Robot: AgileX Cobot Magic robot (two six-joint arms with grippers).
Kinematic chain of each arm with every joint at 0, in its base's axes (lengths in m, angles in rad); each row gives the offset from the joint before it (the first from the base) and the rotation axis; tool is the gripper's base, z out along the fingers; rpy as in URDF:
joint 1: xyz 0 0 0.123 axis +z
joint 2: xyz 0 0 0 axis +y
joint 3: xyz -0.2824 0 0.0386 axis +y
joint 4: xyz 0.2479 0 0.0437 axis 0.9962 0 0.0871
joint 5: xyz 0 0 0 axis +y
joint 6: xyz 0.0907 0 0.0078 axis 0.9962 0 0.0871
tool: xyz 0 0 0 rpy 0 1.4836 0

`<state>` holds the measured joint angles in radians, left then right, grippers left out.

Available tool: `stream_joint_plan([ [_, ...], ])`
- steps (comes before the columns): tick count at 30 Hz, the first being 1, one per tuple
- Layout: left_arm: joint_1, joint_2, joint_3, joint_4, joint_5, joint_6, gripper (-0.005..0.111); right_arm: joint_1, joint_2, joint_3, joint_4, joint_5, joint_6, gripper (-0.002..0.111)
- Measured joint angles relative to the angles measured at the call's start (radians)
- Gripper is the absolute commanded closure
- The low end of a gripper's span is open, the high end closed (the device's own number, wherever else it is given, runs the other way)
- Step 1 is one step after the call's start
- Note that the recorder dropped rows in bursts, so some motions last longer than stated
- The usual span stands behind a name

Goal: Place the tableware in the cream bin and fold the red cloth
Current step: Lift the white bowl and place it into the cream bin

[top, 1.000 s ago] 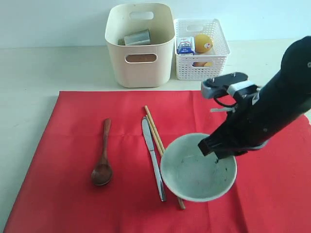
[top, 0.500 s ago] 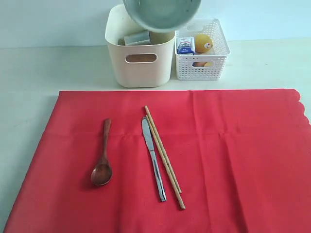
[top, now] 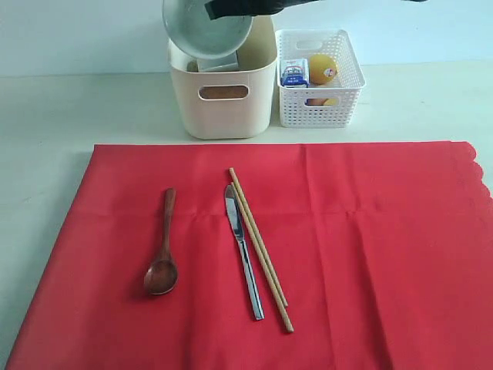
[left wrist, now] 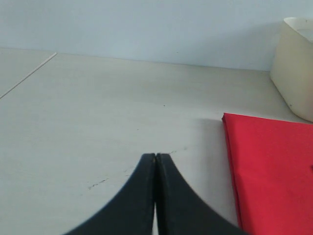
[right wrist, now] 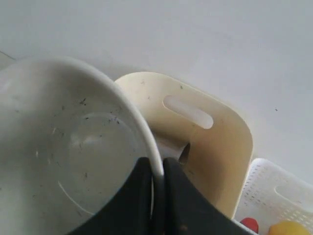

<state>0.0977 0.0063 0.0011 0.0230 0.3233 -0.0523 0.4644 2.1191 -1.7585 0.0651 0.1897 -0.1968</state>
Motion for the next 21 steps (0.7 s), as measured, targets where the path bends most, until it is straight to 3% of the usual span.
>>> stream_joint_plan([
  [5,0.000,0.000,0.000,0.000,0.000,0.000,0.105,0.000,0.026,-0.008,0.000,-0.028,0.000,0.105],
  [16,0.000,0.000,0.000,0.000,0.000,0.000,0.105,0.000,0.054,-0.010,0.000,-0.049,0.019,0.056],
  [21,0.000,0.000,0.000,0.000,0.000,0.000,0.105,0.000,0.054,-0.010,0.000,-0.049,0.024,0.049],
])
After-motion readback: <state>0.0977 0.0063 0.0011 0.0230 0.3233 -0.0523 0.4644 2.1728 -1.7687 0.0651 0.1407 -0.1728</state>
